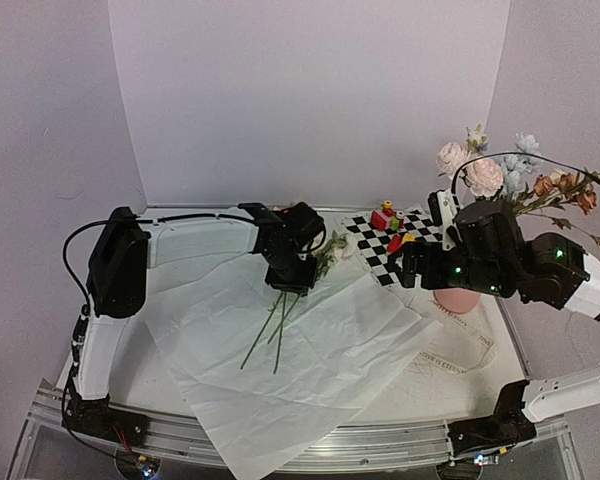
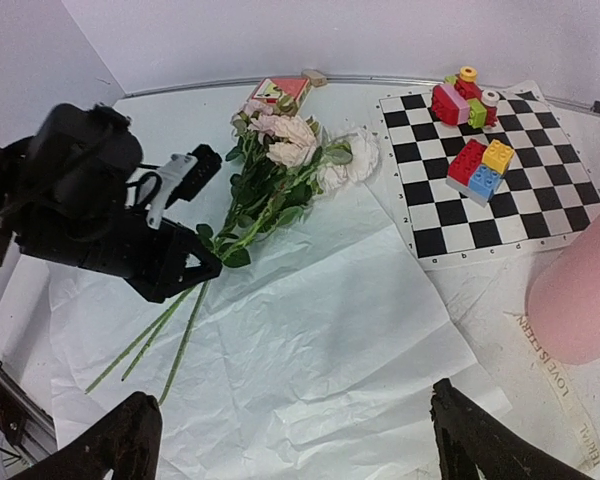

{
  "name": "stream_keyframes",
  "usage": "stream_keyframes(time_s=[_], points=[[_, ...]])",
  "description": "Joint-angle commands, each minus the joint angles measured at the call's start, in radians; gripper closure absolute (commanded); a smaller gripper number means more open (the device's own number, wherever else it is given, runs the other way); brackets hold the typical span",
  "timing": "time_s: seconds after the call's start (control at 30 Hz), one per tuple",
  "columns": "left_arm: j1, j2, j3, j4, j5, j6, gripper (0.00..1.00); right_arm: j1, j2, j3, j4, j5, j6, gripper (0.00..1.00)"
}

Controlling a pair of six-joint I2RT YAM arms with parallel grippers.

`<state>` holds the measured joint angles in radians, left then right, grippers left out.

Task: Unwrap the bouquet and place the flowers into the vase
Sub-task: Pick up the fake flower from the wrapping paper.

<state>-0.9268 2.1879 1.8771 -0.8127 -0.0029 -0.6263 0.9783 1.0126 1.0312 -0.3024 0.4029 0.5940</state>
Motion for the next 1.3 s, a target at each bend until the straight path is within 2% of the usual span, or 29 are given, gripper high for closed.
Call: stream_keyframes(time_s=[0.0,0.2,0.27,0.33,0.4,0.53,0.67,0.83,0.97,1.27], points=[[-0.003,-0.141,-0.015,-0.015,-0.019,-0.01,0.92,0.003,0.046,-0.016,0.045,-0.021,0.04,0.05],[-0.003,-0.28,-0.069,-0.01,-0.005,-0.019,0.97,0.003,0.21,0.14,0.068,-0.158,0.125,0.09],[-0.003,-0.311,-0.078,-0.009,0.011,-0.012,1.0,-0.006,0.254,0.188,0.07,-0.205,0.175,0.18],[-0.003,-0.337,-0.089,-0.008,0.034,-0.012,1.0,-0.03,0.308,0.232,0.071,-0.258,0.265,0.31],[-0.003,-0.363,-0.1,-0.007,0.036,-0.016,1.0,-0.067,0.348,0.252,0.071,-0.331,0.379,0.37],[-0.003,-0.41,-0.128,0.005,0.046,-0.027,1.0,-0.143,0.411,0.261,0.095,-0.463,0.575,0.35],[-0.003,-0.465,-0.184,0.082,0.091,-0.025,1.0,-0.151,0.474,0.3,0.135,-0.485,0.728,0.3],[-0.003,-0.517,-0.252,0.205,0.152,-0.022,1.0,-0.15,0.535,0.299,0.298,-0.561,0.9,0.29],[-0.003,-0.53,-0.254,0.242,0.169,-0.02,1.0,-0.148,0.586,0.327,0.345,-0.584,0.981,0.33],[-0.003,-0.553,-0.28,0.256,0.196,-0.019,1.0,-0.144,0.6,0.316,0.347,-0.502,1.091,0.44]])
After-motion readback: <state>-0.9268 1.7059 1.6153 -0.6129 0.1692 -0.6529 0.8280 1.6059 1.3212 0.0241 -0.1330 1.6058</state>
